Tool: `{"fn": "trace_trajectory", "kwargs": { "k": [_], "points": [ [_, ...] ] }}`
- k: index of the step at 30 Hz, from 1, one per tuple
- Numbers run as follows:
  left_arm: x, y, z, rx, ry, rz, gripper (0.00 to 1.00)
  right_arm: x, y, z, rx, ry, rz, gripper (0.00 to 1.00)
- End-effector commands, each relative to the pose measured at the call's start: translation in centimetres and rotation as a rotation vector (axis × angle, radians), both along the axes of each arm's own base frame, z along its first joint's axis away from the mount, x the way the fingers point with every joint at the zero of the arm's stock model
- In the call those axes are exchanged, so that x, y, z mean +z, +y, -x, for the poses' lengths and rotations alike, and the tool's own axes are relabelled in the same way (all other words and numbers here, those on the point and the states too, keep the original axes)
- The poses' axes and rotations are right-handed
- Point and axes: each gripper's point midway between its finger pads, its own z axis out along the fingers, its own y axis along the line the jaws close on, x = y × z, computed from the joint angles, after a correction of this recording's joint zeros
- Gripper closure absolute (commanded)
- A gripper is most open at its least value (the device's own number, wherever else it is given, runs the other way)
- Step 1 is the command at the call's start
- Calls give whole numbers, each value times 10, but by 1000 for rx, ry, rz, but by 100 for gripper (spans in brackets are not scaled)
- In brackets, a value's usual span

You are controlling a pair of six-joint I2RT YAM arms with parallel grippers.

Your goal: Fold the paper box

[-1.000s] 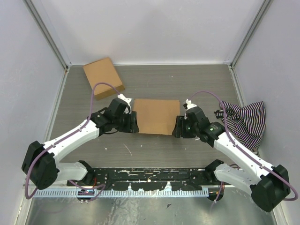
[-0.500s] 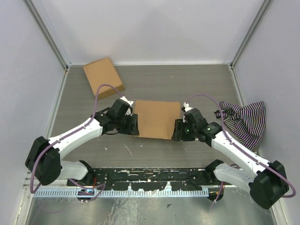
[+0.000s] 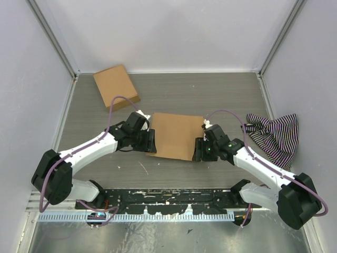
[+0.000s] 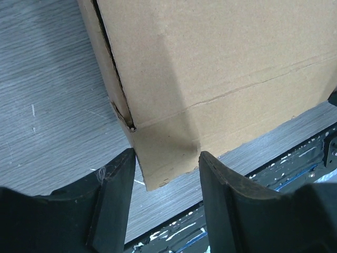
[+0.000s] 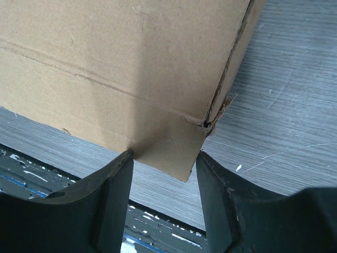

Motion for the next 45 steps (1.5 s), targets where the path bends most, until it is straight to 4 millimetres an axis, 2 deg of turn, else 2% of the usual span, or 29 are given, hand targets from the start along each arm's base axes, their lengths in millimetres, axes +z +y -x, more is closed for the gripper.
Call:
{"fn": "trace_trajectory", "kwargs": {
  "k": [1, 9, 16, 25, 37, 45],
  "points": [
    [7, -17, 6, -40, 17, 94, 43, 29, 20, -13, 14, -78, -109, 44],
    [23, -17, 8, -50, 12, 123, 43, 64, 24, -12, 39, -121, -153, 44],
    [29, -23, 11, -73, 65, 196, 43, 78, 33, -13, 63, -124, -193, 43],
    [26, -16, 12, -74, 93, 208, 44, 76, 33, -11, 79, -109, -191, 43],
    [-3, -12, 8, -61, 125, 152, 44, 39, 14, -22, 47, -124, -52, 43],
    [-2, -7, 6, -49, 108, 131, 45, 33, 7, -29, 12, -149, -15, 43]
  ]
}}
